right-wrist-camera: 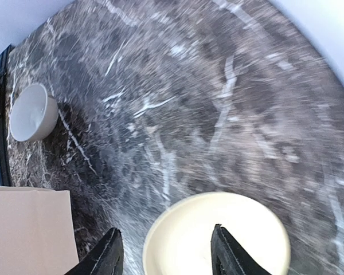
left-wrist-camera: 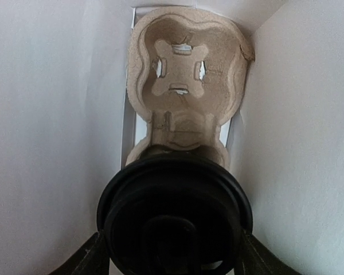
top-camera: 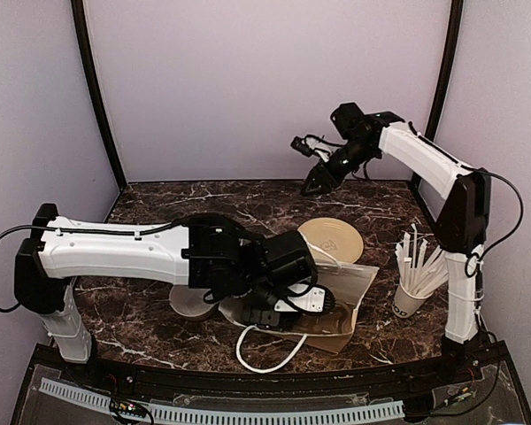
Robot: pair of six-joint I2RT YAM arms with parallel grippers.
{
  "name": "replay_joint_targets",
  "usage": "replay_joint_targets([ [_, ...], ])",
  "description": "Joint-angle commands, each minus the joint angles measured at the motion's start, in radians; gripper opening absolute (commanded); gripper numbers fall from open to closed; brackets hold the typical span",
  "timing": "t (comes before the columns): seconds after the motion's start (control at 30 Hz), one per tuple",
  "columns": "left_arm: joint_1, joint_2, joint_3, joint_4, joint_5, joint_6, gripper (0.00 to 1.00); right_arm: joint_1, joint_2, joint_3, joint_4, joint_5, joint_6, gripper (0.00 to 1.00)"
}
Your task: Pack the takeout coffee
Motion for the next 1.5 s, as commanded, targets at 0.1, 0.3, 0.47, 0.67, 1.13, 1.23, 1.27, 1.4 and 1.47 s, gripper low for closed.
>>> replay_joint_targets([
  [0.1,0.082,0.146,0.134,-0.158,0.343,-0.061,0.34,-0.051,-0.345,-0.072,0.080,0.078,-0.026,0.54],
  [0.3,0.139,0.220,0.230,-0.186,0.469,-0.093,0.33,-0.055,-0.563,-0.186,0.137,0.101,-0.030,0.54],
  [0.47,0.167,0.292,0.255,-0.190,0.522,-0.083,0.32,-0.054,-0.658,-0.246,0.140,0.111,-0.034,0.54],
  [0.67,0.180,0.346,0.267,-0.209,0.496,-0.104,0.28,-0.054,-0.731,-0.295,0.126,0.133,-0.032,0.54],
  [1.13,0.157,0.253,0.207,-0.305,0.373,-0.217,0.36,-0.054,-0.752,-0.261,0.097,0.144,0.008,0.55],
  [1.23,0.157,0.226,0.245,-0.293,0.344,-0.213,0.53,-0.054,-0.738,-0.227,0.076,0.131,0.016,0.55],
  [1.27,0.157,0.212,0.265,-0.288,0.340,-0.214,0.59,-0.054,-0.736,-0.219,0.071,0.126,0.019,0.56],
  [1.4,0.156,0.141,0.293,-0.246,0.314,-0.223,0.90,-0.055,-0.746,-0.212,0.061,0.126,0.020,0.62],
  [1.47,0.156,0.102,0.296,-0.219,0.312,-0.220,0.95,-0.054,-0.748,-0.211,0.059,0.123,0.020,0.63],
])
